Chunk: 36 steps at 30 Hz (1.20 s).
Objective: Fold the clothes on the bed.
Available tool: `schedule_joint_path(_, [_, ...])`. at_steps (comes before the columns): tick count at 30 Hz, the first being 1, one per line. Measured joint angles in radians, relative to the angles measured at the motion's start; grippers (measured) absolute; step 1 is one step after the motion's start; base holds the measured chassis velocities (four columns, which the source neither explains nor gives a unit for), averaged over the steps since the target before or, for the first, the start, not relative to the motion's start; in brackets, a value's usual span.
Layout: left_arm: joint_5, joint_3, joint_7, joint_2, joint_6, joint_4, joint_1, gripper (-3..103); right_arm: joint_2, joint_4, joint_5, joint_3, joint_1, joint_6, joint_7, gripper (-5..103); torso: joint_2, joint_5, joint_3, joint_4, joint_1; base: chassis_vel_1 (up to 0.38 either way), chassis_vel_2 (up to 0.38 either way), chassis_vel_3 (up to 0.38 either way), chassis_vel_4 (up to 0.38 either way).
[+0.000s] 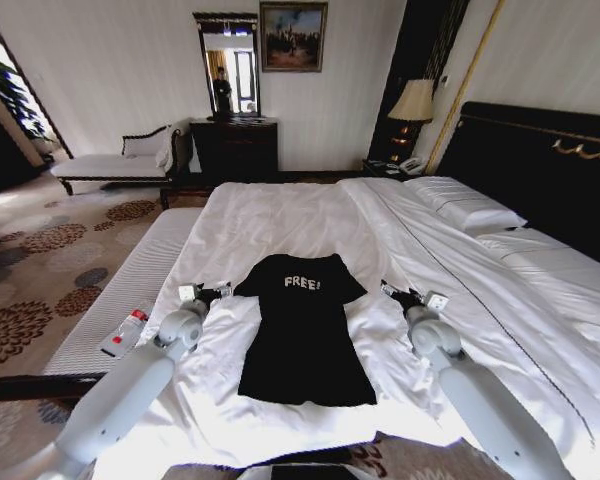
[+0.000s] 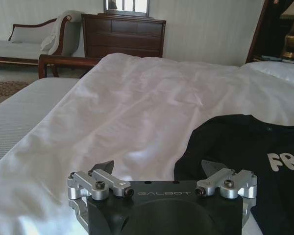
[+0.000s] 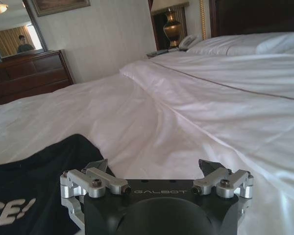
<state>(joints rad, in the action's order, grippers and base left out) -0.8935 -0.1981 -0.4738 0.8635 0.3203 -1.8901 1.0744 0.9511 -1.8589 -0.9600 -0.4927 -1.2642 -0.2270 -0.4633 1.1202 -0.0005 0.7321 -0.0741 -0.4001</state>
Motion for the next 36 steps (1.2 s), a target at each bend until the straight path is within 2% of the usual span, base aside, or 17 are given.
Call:
schedule_joint_path(3, [0.019, -0.103, 0.024, 0.01, -0.029, -0.103, 0.183, 100, 0.08, -0.109, 0.011, -0.082, -0.174, 0.001, 0.011, 100, 0.0, 0.0003, 0.0, -0.0009, 0.0, 0.0, 0.0, 0.0, 0.0])
schedule_joint_path(4, [0.019, -0.103, 0.024, 0.01, -0.029, -0.103, 0.183, 100, 0.08, -0.109, 0.011, -0.082, -0.174, 0.001, 0.011, 100, 0.0, 0.0003, 0.0, -0.0009, 0.0, 0.0, 0.0, 0.0, 0.0])
schedule_joint_path(7, [0.053, -0.153, 0.043, 0.041, -0.069, -0.159, 0.332, 100, 0.188, -0.215, 0.014, -0.116, -0.298, 0.016, 0.01, 100, 0.0, 0.0001, 0.0, 0.0003, 0.0, 0.0, 0.0, 0.0, 0.0])
schedule_joint_path(8, [0.069, -0.179, 0.059, 0.065, -0.082, -0.194, 0.398, 100, 0.243, -0.261, 0.013, -0.122, -0.357, 0.015, 0.014, 100, 0.0, 0.0001, 0.0, 0.0, 0.0, 0.0, 0.0, 0.0, 0.0])
schedule_joint_path(10, [0.082, -0.192, 0.073, 0.075, -0.09, -0.211, 0.43, 100, 0.27, -0.287, 0.01, -0.122, -0.391, 0.012, 0.016, 100, 0.0, -0.0003, 0.0, 0.0, 0.0, 0.0, 0.0, 0.0, 0.0])
schedule_joint_path(12, [0.127, -0.229, 0.105, 0.089, -0.113, -0.241, 0.492, 100, 0.313, -0.336, -0.001, -0.117, -0.459, -0.009, 0.026, 100, 0.0, 0.0001, 0.0, -0.0003, 0.0, 0.0, 0.0, 0.0, 0.0])
schedule_joint_path(16, [0.184, -0.263, 0.125, 0.102, -0.144, -0.272, 0.542, 102, 0.336, -0.366, -0.019, -0.124, -0.511, -0.032, 0.036, 100, 0.0, 0.0003, 0.0, -0.0002, 0.0, 0.0, 0.0, 0.0, 0.0])
schedule_joint_path(19, [0.169, -0.303, 0.138, 0.127, -0.15, -0.334, 0.604, 99, 0.342, -0.397, -0.083, -0.159, -0.577, -0.089, 0.069, 100, 0.0, 0.0003, 0.0, -0.0003, 0.0, 0.0, 0.0, 0.0, 0.0])
schedule_joint_path(22, [0.167, -0.315, 0.145, 0.141, -0.151, -0.356, 0.63, 99, 0.337, -0.4, -0.103, -0.168, -0.607, -0.108, 0.095, 100, 0.0, 0.0003, 0.0, -0.0002, 0.0, 0.0, 0.0, 0.0, 0.0])
schedule_joint_path(24, [0.168, -0.325, 0.149, 0.163, -0.151, -0.374, 0.658, 99, 0.322, -0.385, -0.112, -0.165, -0.645, -0.137, 0.147, 100, 0.0, 0.0001, 0.0, -0.0003, 0.0, 0.0, 0.0, 0.0, 0.0])
schedule_joint_path(29, [0.177, -0.333, 0.152, 0.18, -0.151, -0.382, 0.696, 99, 0.319, -0.348, -0.154, -0.142, -0.624, -0.171, 0.169, 100, 0.0, 0.0003, 0.0, -0.0001, 0.0, 0.0, 0.0, 0.0, 0.0])
schedule_joint_path(36, [0.188, -0.337, 0.157, 0.193, -0.153, -0.373, 0.719, 99, 0.344, -0.285, -0.164, -0.115, -0.597, -0.164, 0.173, 102, 0.0, 0.0004, 0.0, -0.0003, 0.0, 0.0, 0.0, 0.0, 0.0])
